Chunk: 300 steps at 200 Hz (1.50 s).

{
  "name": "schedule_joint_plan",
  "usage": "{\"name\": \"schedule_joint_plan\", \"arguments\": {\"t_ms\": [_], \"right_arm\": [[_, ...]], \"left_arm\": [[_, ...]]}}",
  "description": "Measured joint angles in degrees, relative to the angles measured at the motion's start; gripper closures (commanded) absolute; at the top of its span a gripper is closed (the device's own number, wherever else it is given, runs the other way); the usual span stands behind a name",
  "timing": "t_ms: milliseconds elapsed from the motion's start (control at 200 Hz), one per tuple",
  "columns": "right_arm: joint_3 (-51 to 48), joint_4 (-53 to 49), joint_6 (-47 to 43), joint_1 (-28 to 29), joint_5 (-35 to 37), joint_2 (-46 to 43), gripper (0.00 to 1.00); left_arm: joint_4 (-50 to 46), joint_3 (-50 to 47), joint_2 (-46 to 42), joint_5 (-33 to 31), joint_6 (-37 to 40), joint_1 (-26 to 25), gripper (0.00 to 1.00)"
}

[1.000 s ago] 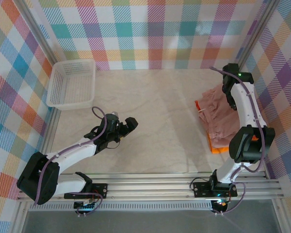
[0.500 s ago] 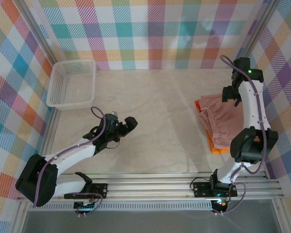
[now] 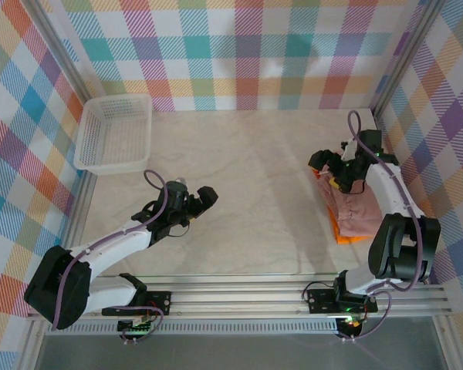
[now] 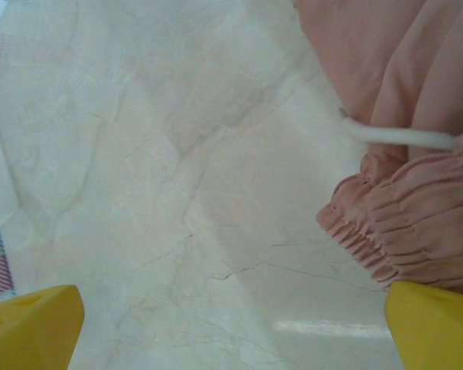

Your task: Fold and stack the shorts

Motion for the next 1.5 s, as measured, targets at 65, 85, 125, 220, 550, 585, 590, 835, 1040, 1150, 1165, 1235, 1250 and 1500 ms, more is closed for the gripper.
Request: {"name": "schedule_joint_plan", "arguments": {"t_ms": [65, 85, 125, 220, 550, 585, 590, 835, 1040, 1150, 1165, 1235, 1250, 1500], "right_arm": [[-2.21, 2.91, 1.44, -0.87, -1.73, 0.81, 0.01], [-2.97, 4.02, 1.95, -1.42, -2.45, 1.27, 0.0], [-4.31, 6.08, 2.97, -2.58, -3.87, 2.14, 0.01], [-6.51, 9.55, 5.09, -5.75, -7.3, 5.25, 0.01], [-8.35, 14.45, 8.85, -9.31, -15.37, 8.02, 0.01], [-8.35, 14.47, 8.94, -9.31, -15.72, 7.76, 0.0], [-8.35, 14.47, 8.96, -9.31, -15.74, 7.69, 0.01], [-8.63, 14.01, 5.27, -5.49, -10.84, -7.21, 0.0], [-14.47, 24.26, -2.12, 5.25, 1.46, -22.56, 0.01], [-23.08, 33.55, -6.49, 6.88, 7.93, -23.54, 0.0], [-24.37, 34.84, -7.26, 7.19, 8.87, -23.37, 0.0], [-29.83, 39.58, -11.06, 8.55, 12.61, -22.29, 0.01], [-30.71, 40.3, -11.74, 8.85, 13.18, -21.99, 0.01], [-36.81, 55.54, -20.44, 10.32, 18.67, -11.78, 0.01]], "left_arm": [[-0.04, -0.04, -0.37, -0.04, 0.04, 0.0, 0.0], [-0.13, -0.09, -0.55, -0.15, 0.11, 0.0, 0.0], [-0.44, -0.09, -0.98, -0.42, 0.22, 0.0, 0.0], [-1.38, -0.11, -2.12, -1.07, 0.42, 0.0, 0.0], [-5.33, -0.09, -6.4, -4.42, 2.54, 0.02, 0.0], [-6.4, -0.04, -7.37, -5.42, 3.34, 0.02, 0.0], [-6.56, -0.02, -7.45, -5.49, 3.41, 0.02, 0.0], [-15.06, 4.09, -17.31, -18.88, 14.1, 0.0, 0.0], [-11.5, 3.06, -24.87, -33.73, 30.71, 0.2, 0.0], [-5.44, -0.61, -24.09, -38.38, 38.73, 1.95, 0.0], [-4.57, -1.18, -23.67, -38.82, 39.52, 2.4, 0.0], [-0.85, -3.76, -21.35, -40.35, 41.92, 5.2, 0.0], [-0.13, -4.22, -20.63, -40.59, 42.29, 5.86, 0.0], [15.39, -10.29, -6.4, -43.28, 44.5, 16.44, 0.0]]}}
